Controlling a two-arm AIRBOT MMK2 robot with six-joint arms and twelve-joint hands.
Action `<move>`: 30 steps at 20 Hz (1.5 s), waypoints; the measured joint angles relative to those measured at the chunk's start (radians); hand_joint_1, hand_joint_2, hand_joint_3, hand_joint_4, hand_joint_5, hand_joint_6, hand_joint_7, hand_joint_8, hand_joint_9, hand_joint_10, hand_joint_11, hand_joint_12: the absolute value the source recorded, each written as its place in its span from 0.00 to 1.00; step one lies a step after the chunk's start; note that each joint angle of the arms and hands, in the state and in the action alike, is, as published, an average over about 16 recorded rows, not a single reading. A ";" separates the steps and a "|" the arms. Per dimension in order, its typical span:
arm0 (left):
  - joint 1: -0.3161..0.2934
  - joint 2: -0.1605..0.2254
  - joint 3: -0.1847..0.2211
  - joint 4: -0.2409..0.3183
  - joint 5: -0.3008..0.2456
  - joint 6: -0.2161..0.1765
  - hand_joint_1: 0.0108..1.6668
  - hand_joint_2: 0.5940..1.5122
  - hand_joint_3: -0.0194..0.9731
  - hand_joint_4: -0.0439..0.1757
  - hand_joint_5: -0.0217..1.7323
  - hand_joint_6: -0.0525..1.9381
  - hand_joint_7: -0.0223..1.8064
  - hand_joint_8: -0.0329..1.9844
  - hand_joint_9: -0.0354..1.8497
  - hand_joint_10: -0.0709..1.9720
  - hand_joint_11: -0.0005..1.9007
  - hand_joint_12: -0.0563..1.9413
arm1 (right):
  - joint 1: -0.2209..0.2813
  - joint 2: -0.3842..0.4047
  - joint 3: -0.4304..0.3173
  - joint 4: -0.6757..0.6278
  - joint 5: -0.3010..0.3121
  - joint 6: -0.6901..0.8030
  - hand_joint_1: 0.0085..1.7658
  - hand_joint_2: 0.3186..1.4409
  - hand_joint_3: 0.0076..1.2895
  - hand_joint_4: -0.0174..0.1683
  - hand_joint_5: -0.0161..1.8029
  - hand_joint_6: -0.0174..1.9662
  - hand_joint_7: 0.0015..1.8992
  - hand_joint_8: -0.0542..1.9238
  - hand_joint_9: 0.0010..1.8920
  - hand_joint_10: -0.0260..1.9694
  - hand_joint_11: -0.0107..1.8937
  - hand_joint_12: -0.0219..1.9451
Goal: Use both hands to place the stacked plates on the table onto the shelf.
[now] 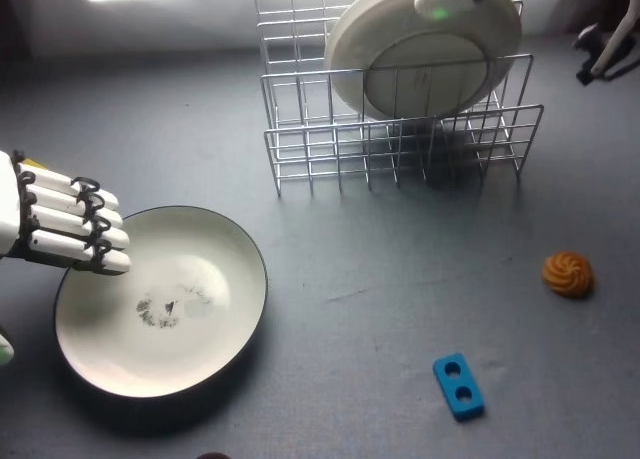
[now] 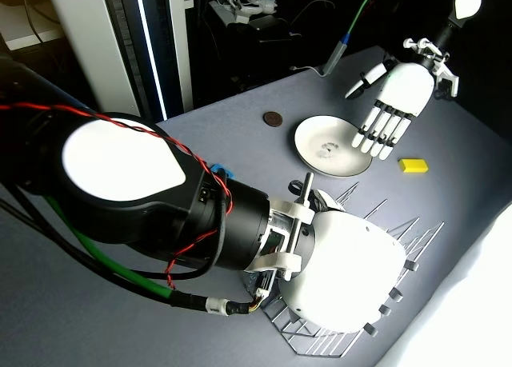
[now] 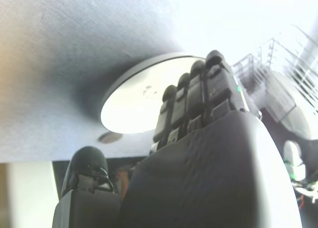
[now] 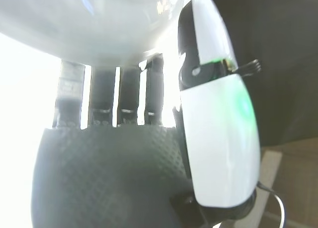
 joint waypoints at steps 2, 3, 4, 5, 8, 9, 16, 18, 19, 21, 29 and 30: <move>0.005 0.000 0.000 -0.001 0.000 0.000 0.00 0.62 0.04 0.23 0.03 0.03 0.02 0.02 0.03 0.04 0.01 0.03 | 0.019 0.009 -0.015 -0.008 0.002 -0.074 0.65 0.65 0.00 0.07 0.43 0.01 0.43 0.04 0.45 0.02 0.24 0.63; 0.008 0.000 0.000 -0.002 0.001 0.000 0.00 0.62 0.04 0.23 0.03 0.03 0.02 0.02 0.03 0.04 0.01 0.03 | 0.028 0.013 -0.026 -0.011 0.002 -0.116 0.64 0.65 0.00 0.07 0.43 0.01 0.42 0.04 0.45 0.02 0.23 0.63; 0.011 0.000 0.000 -0.003 0.001 0.001 0.00 0.62 0.04 0.23 0.02 0.03 0.02 0.02 0.03 0.03 0.01 0.03 | 0.037 0.019 -0.038 -0.015 0.000 -0.160 0.64 0.65 0.00 0.07 0.42 0.01 0.41 0.04 0.44 0.02 0.22 0.63; 0.014 0.000 0.000 -0.004 0.002 0.001 0.00 0.62 0.04 0.23 0.02 0.03 0.02 0.02 0.02 0.03 0.01 0.03 | 0.046 0.025 -0.052 -0.017 -0.001 -0.204 0.64 0.65 0.00 0.07 0.41 0.01 0.40 0.04 0.42 0.02 0.20 0.63; 0.023 -0.002 0.000 -0.008 0.004 0.002 0.00 0.62 0.04 0.23 0.02 0.03 0.02 0.02 0.02 0.03 0.01 0.03 | 0.068 0.045 -0.107 -0.003 -0.011 -0.362 0.63 0.66 0.00 0.08 0.35 0.01 0.34 0.04 0.36 0.02 0.15 0.58; 0.026 -0.002 0.000 -0.009 0.005 0.002 0.00 0.62 0.04 0.23 0.02 0.03 0.02 0.02 0.02 0.03 0.01 0.03 | 0.073 0.054 -0.130 0.016 -0.017 -0.428 0.63 0.65 0.00 0.08 0.33 0.01 0.32 0.04 0.33 0.02 0.14 0.54; 0.057 -0.008 -0.001 -0.022 0.016 0.002 0.00 0.61 0.04 0.22 0.02 0.03 0.02 0.02 0.01 0.02 0.01 0.03 | 0.076 0.125 -0.330 0.340 -0.044 -1.037 0.62 0.65 0.00 0.11 0.16 0.01 0.14 0.04 0.14 0.02 0.05 0.28; 0.067 -0.010 -0.002 -0.027 0.020 0.001 0.00 0.61 0.04 0.22 0.02 0.03 0.02 0.02 0.01 0.02 0.01 0.03 | 0.063 0.143 -0.385 0.473 -0.038 -1.217 0.62 0.64 0.00 0.11 0.11 0.01 0.09 0.04 0.09 0.02 0.03 0.20; 0.071 -0.011 -0.002 -0.029 0.022 0.000 0.00 0.61 0.04 0.22 0.02 0.03 0.02 0.02 0.01 0.02 0.01 0.03 | 0.054 0.151 -0.411 0.545 -0.033 -1.310 0.62 0.64 0.00 0.11 0.09 0.01 0.07 0.04 0.07 0.02 0.02 0.16; 0.080 -0.013 -0.002 -0.033 0.026 -0.002 0.00 0.61 0.04 0.22 0.02 0.03 0.02 0.02 0.01 0.02 0.01 0.03 | 0.033 0.165 -0.461 0.695 -0.022 -1.503 0.62 0.64 0.00 0.12 0.05 0.01 0.03 0.04 0.03 0.02 0.01 0.08; 0.124 -0.019 -0.001 -0.061 0.040 -0.026 0.00 0.60 0.04 0.22 0.02 0.03 0.02 0.02 0.01 0.02 0.01 0.03 | -0.075 0.177 -0.595 1.104 0.040 -2.048 0.61 0.61 0.00 0.12 0.02 0.01 0.01 0.04 0.01 0.02 0.01 0.02; 0.130 -0.020 0.000 -0.066 0.042 -0.032 0.00 0.60 0.04 0.22 0.02 0.02 0.02 0.02 0.01 0.02 0.01 0.03 | -0.088 0.173 -0.605 1.130 0.045 -2.086 0.61 0.61 0.00 0.12 0.02 0.01 0.01 0.04 0.01 0.02 0.01 0.02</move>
